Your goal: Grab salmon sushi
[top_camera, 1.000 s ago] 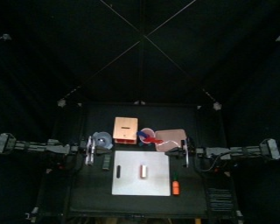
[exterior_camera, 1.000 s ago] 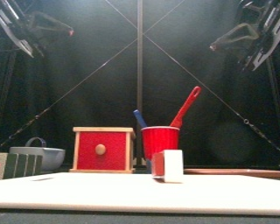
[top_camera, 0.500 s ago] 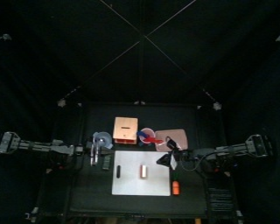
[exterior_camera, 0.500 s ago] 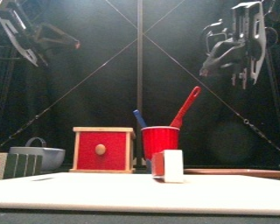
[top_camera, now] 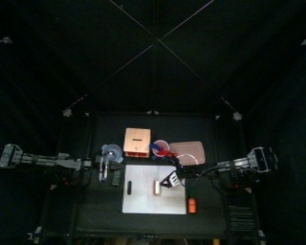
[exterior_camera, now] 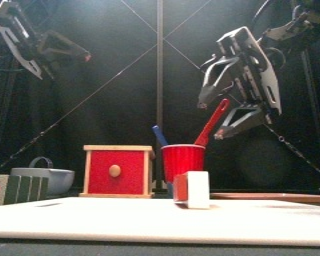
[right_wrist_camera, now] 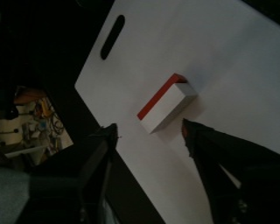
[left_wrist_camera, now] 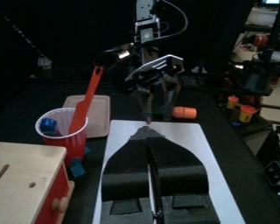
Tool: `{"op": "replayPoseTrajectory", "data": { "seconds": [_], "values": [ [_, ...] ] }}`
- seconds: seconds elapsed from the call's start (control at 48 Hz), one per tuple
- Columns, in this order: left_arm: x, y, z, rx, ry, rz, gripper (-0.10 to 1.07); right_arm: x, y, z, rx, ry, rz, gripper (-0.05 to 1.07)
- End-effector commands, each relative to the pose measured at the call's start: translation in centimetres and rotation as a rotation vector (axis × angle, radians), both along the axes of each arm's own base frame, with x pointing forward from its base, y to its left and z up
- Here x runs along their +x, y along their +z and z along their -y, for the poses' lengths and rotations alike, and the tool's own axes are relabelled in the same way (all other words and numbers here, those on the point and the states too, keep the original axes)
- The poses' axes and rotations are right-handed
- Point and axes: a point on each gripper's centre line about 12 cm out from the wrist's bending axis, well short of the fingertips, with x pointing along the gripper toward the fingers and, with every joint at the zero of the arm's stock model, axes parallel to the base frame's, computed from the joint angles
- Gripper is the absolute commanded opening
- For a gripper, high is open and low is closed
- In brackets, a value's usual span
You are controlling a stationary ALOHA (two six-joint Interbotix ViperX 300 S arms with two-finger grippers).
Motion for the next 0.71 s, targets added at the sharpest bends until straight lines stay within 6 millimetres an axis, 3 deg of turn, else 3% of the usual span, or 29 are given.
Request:
{"op": "replayPoseTrajectory", "data": {
  "seconds": [0.0, 0.229, 0.688],
  "values": [
    [0.1, 0.2, -0.1, 0.002, 0.003, 0.008, -0.02, 1.3, 0.8, -0.2, 0.032, -0.015, 0.007, 1.0],
    [-0.2, -0.7, -0.1, 0.003, 0.004, -0.017, -0.02, 3.0, -1.1, -0.7, 0.094, -0.043, -0.137, 1.02],
    [-0.3, -0.9, -0.2, 0.004, 0.008, -0.026, -0.02, 5.9, -1.5, -0.2, 0.029, -0.134, -0.311, 1.02]
  ]
}}
